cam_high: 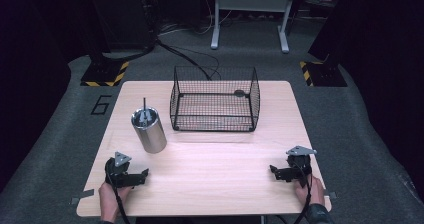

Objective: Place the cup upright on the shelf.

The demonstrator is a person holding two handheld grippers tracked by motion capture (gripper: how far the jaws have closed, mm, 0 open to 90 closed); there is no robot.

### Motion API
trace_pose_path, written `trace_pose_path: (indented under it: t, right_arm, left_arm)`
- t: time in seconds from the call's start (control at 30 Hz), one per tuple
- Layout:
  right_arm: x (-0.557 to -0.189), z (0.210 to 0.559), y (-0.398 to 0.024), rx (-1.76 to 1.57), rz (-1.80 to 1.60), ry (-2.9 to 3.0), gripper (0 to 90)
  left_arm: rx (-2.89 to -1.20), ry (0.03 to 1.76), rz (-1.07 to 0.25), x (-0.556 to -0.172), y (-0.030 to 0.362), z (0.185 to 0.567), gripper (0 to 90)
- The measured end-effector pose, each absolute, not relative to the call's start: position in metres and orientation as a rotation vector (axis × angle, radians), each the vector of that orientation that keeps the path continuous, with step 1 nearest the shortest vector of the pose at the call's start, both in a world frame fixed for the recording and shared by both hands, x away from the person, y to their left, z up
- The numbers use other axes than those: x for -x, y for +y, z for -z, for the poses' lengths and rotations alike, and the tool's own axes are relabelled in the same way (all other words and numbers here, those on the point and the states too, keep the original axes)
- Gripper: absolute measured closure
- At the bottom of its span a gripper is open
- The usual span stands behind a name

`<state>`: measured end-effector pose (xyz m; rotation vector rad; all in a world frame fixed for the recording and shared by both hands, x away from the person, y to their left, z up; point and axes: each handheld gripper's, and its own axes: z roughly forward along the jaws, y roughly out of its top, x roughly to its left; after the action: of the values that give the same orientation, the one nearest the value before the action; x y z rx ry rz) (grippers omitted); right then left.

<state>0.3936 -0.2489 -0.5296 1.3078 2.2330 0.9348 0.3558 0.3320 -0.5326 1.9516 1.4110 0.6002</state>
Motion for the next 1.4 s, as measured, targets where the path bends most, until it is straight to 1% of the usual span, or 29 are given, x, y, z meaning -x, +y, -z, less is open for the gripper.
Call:
trace_pose_path:
  t: [0.4,0.57,0.63,0.73,0.87,0.97,1.13,1.23,1.4]
  right_arm:
    - [-0.396,0.530,-0.248,-1.297,-0.949,2.237,0.0]
    - [-0.396,0.530,-0.248,-1.300,-0.951,2.235,0.0]
    - [-0.396,0.530,-0.248,-1.299,-0.951,2.236,0.0]
    - [-0.396,0.530,-0.248,-1.299,-0.951,2.236,0.0]
    - [-0.397,0.530,-0.248,-1.296,-0.952,2.237,0.0]
    - [-0.397,0.530,-0.248,-1.296,-0.952,2.237,0.0]
    - [-0.397,0.530,-0.248,-1.296,-0.952,2.237,0.0]
    - [-0.397,0.530,-0.248,-1.296,-0.952,2.237,0.0]
    - [-0.397,0.530,-0.248,-1.296,-0.952,2.237,0.0]
  left_arm:
    - [-1.943,1.429,-0.611,-0.356,0.331,0.532,2.0]
    - [-1.961,1.402,-0.600,-0.357,0.332,0.532,2.3]
    - [-1.946,1.379,-0.567,-0.357,0.333,0.532,2.6]
    - [-1.925,1.369,-0.556,-0.357,0.335,0.529,0.4]
    - [-1.908,1.348,-0.545,-0.358,0.336,0.522,0.1]
    - [-1.870,1.304,-0.537,-0.361,0.339,0.509,0.0]
    - [-1.822,1.288,-0.529,-0.367,0.340,0.498,0.0]
    - [-1.801,1.252,-0.549,-0.372,0.340,0.482,0.0]
    - [-1.763,1.225,-0.562,-0.378,0.341,0.469,0.0]
